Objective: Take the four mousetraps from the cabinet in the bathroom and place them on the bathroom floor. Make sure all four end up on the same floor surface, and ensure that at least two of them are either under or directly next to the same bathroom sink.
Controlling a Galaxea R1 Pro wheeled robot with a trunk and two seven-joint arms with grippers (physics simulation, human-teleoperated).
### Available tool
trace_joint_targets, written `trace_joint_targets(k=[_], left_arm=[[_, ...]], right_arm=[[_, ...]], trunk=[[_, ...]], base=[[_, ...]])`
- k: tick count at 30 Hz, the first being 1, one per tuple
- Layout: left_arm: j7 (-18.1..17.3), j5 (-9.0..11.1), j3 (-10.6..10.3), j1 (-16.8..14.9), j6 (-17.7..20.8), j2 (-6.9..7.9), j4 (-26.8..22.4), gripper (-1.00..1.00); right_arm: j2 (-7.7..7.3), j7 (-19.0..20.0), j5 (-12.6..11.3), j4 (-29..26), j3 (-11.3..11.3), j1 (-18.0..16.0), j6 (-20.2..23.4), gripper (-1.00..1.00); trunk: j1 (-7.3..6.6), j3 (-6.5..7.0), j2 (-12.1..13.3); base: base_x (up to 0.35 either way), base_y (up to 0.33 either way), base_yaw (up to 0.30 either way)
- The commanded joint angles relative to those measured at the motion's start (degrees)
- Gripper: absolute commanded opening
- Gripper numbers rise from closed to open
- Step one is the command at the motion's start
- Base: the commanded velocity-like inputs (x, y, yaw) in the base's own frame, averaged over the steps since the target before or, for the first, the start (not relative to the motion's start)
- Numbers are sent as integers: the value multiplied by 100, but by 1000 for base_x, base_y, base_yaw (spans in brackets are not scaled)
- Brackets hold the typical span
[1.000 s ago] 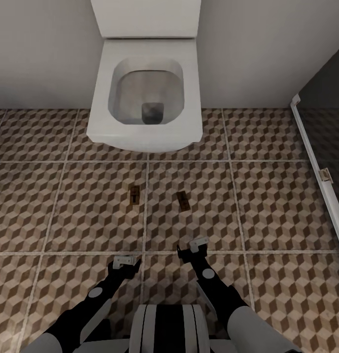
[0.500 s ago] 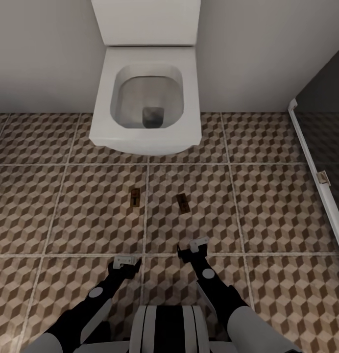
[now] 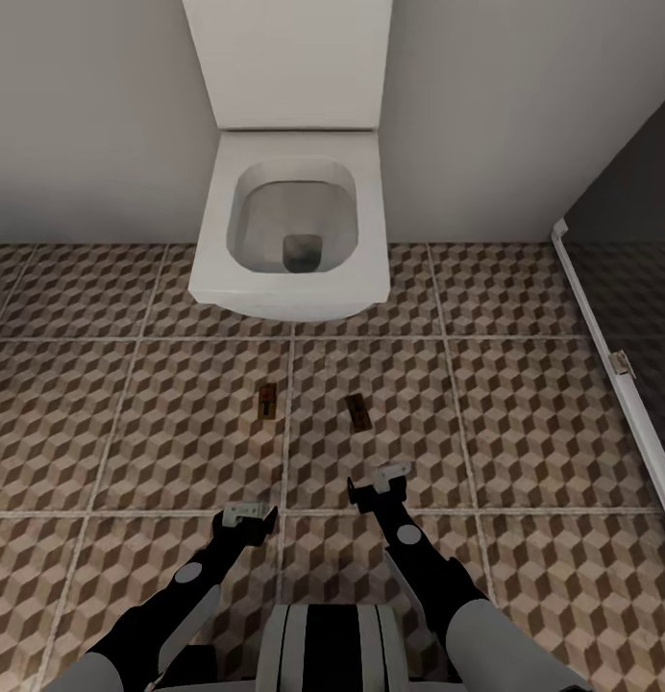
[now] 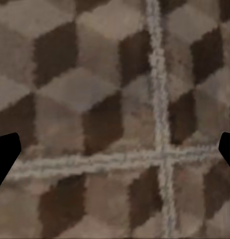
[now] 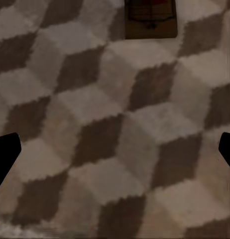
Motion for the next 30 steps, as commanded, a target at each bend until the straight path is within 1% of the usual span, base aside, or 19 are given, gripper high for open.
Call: trace_joint_targets(k=[1,8,20,22,26,27,30], left_arm=[[51,50,-48,-6,-30,9,-4,100],[54,50,-48,-6,-23,9,0,100],[58,50,-56,-4,-14,37,68,100],[58,50,-53,3,-17,45,84,100],[59,50,-53,17,-27,83,200,100],[57,50,-54,25,-35,106,320,100],[51,50,-55,31,-50,135,571,100]], right_arm=[[-1,-54,59,1,19,-3,1,100],[-4,-64,59,-15,12,-3,30,100],[-28,-73,67,7,10,-1,47,100],[-51,-73,67,22,10,1,47,100],[-141,-69,59,51,10,8,47,100],[-189,-68,56,65,10,12,47,100],[-253,-67,53,77,10,24,43,100]], trunk=[[-3,20,0],[-21,190,10],[-52,558,26],[-96,612,106],[-184,721,266],[-206,748,307],[-272,829,427]], base=[[0,0,0],[0,0,0],[0,0,0],[0,0,0],[0,0,0],[0,0,0],[0,0,0]])
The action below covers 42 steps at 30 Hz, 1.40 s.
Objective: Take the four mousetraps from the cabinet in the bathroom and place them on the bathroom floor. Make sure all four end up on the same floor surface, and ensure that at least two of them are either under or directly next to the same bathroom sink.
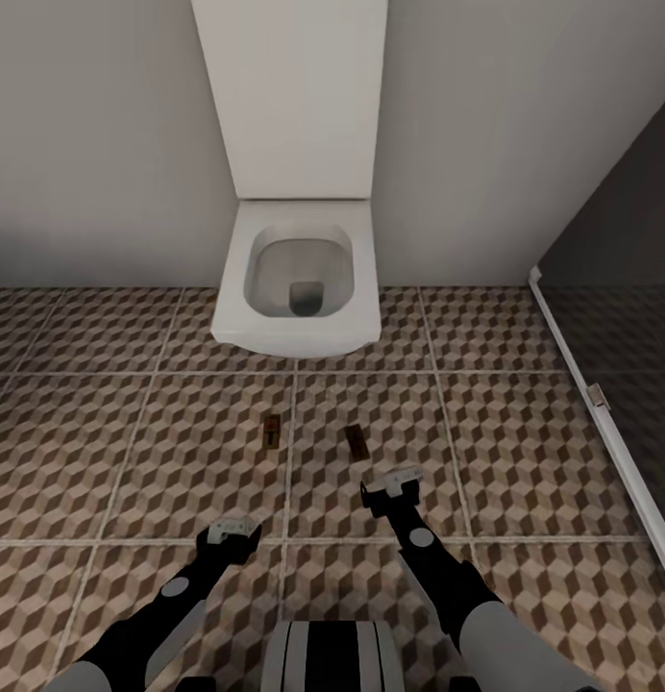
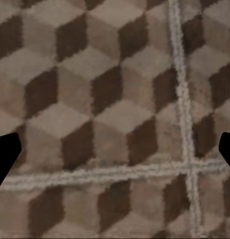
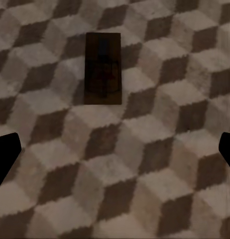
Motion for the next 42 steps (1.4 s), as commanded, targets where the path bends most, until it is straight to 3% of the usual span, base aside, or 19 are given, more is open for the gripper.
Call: trace_joint_targets(k=[1,5,11,14,19,25,32,42], left_arm=[[47,42,-49,-4,-44,15,97,100],[39,42,-50,-1,-228,30,565,100],[25,36,-61,6,-995,16,1629,100],[17,34,-68,8,-1384,5,2188,100],[4,34,-71,16,-1716,-1,2725,100],[-4,33,-70,157,-2169,-3,3226,100],[0,33,-68,346,-2675,-1,3504,100],[3,33,-72,578,-3117,5,3566,100]], right_arm=[[-25,-52,59,9,20,1,-5,100],[-129,-52,56,18,20,19,-18,100],[-353,-45,44,156,23,51,-36,100],[-412,-34,41,478,21,60,-103,100],[-445,-30,40,1062,16,65,-500,100],[-458,-47,33,1961,10,67,-1405,100],[-461,-51,27,2691,10,67,-2045,100],[-462,-51,14,2939,11,185,-2369,100]], trunk=[[-23,25,40],[-111,134,201],[-243,297,442],[-309,378,562],[-418,514,762],[-550,676,1003],[-704,866,1284],[-924,1138,1685]], base=[[0,0,0],[0,0,0],[0,0,0],[0,0,0],[0,0,0],[0,0,0],[0,0,0],[0,0,0]])
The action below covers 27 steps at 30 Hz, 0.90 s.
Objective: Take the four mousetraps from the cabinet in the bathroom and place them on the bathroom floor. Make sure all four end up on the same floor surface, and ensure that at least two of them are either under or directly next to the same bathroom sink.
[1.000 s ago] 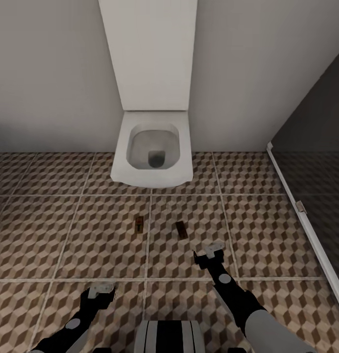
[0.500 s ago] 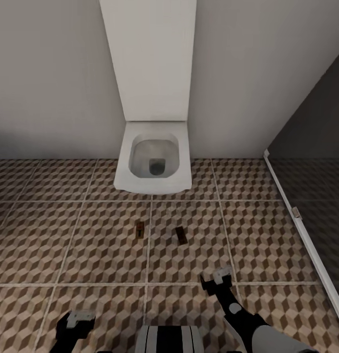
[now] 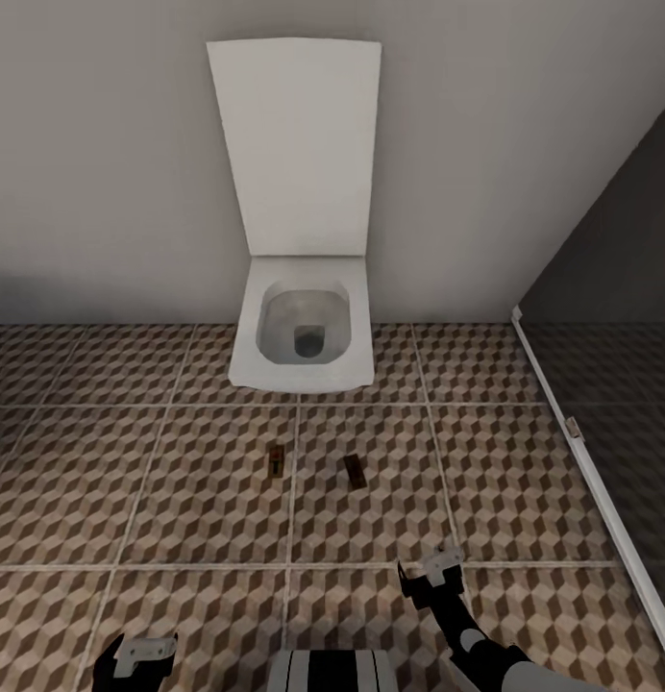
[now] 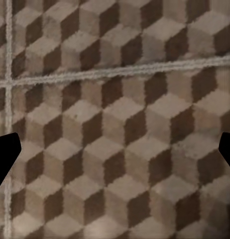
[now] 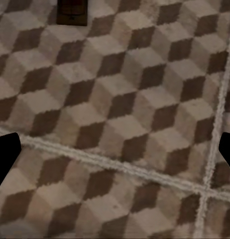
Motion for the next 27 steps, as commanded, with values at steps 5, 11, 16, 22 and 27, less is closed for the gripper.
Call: trace_joint_targets(k=[5,11,16,22,27], left_arm=[[47,4,-52,31,-41,2,5,100],[-21,4,-52,44,-54,-5,168,100],[-110,4,-50,46,-56,-15,304,100],[-139,4,-49,47,-57,-25,352,100],[-148,8,-49,47,-57,-31,370,100]], right_arm=[[2,-59,57,17,16,117,-42,100],[-1,-59,59,20,16,212,-58,100],[0,-59,57,21,16,284,-61,100],[1,-59,57,21,16,304,-61,100],[-9,-59,63,21,12,309,-62,100]], trunk=[[-111,134,201],[-243,297,442],[-353,432,642],[-484,595,883],[-594,731,1083]], base=[[0,0,0],[0,0,0],[0,0,0],[0,0,0],[0,0,0]])
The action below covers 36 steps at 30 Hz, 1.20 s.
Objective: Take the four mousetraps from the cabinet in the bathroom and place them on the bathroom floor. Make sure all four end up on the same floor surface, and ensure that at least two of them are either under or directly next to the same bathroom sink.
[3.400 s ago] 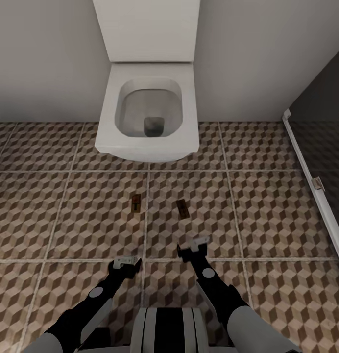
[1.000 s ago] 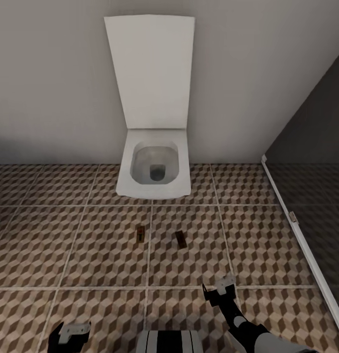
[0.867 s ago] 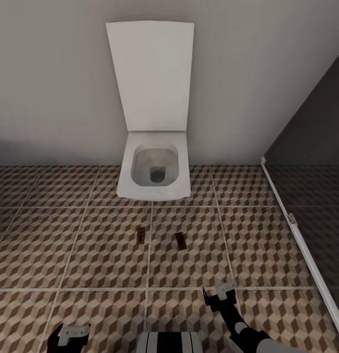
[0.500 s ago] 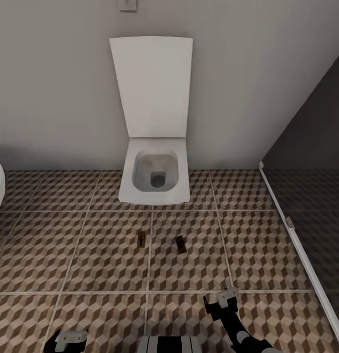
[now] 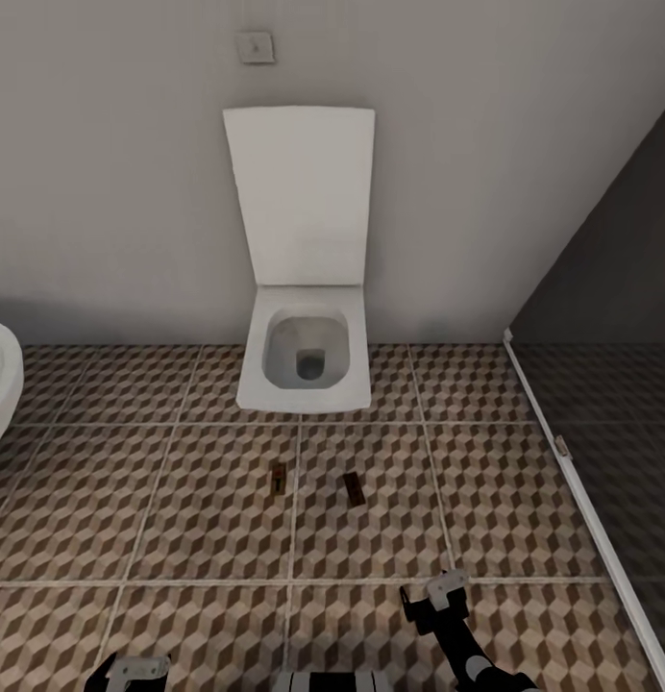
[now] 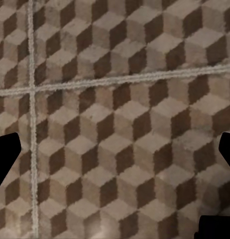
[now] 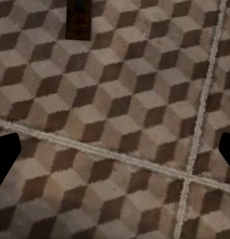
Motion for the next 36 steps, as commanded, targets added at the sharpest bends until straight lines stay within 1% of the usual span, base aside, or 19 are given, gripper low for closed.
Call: trace_joint_targets(k=[1,7,10,16,24,30,36], left_arm=[[27,9,-49,-5,-24,-5,16,100],[27,12,-52,-5,-18,-25,47,100],[26,13,-53,-5,-16,-67,78,100],[29,13,-51,-5,-10,-119,97,100],[29,13,-50,-5,-7,-139,101,100],[28,13,-48,-5,-6,-207,101,100],[28,13,-47,-5,-6,-239,101,100]], right_arm=[[-11,-59,58,7,16,-3,-6,100],[-124,-59,51,7,20,-2,-4,100],[-158,-59,50,7,21,-1,-5,100],[-177,-59,52,7,21,-1,-3,100],[-181,-59,53,7,21,-1,1,100],[-182,-59,53,7,21,-1,2,100],[-182,-59,53,5,21,-1,3,100]], trunk=[[-23,25,40],[-155,188,281],[-221,269,401],[-352,432,642],[-528,649,963],[-660,812,1203],[-792,975,1444]], base=[[0,0,0],[0,0,0],[0,0,0],[0,0,0],[0,0,0],[0,0,0],[0,0,0]])
